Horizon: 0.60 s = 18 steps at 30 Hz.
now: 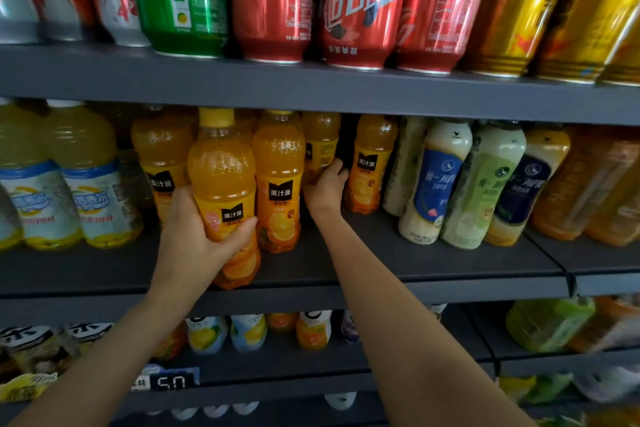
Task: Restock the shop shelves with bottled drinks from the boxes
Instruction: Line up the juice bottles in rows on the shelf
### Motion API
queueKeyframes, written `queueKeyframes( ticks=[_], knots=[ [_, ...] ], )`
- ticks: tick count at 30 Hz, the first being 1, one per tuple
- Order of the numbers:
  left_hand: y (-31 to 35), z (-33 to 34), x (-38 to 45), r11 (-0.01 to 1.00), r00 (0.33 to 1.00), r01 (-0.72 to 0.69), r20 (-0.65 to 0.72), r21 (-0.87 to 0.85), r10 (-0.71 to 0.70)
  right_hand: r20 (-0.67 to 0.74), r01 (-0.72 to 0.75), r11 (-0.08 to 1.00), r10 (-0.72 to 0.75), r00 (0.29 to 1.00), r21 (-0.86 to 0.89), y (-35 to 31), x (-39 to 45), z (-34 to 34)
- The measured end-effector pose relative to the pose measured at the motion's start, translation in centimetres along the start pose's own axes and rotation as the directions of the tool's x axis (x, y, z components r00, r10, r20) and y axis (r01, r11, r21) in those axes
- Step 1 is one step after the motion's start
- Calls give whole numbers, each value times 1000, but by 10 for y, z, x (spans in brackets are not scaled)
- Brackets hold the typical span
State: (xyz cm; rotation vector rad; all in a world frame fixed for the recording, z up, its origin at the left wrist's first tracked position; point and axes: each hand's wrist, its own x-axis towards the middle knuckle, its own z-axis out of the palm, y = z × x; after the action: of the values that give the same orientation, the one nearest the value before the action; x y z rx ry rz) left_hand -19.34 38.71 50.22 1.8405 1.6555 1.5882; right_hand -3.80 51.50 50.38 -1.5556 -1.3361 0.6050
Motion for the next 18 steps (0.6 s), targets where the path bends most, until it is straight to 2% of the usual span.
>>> queueKeyframes(
  ticks=[3, 8, 15, 18],
  knots=[
    [-1, 0, 0, 1000, 1000, -8, 3, 13, 8, -38, 16, 999, -18, 999, -36, 1, 1, 3],
    [0, -1, 0, 1000, 1000, -14, -8, 25, 14, 55, 10, 1000, -11, 998, 22, 4, 3, -1],
    [1, 1, -2, 999, 1000, -21, -12, 36, 22, 79, -27, 966, 49, 996, -256, 2, 6, -3],
    [6, 1, -3, 998, 999, -22, -22, 52, 23, 48, -26, 936, 45, 998, -351, 2, -2, -4]
  ],
)
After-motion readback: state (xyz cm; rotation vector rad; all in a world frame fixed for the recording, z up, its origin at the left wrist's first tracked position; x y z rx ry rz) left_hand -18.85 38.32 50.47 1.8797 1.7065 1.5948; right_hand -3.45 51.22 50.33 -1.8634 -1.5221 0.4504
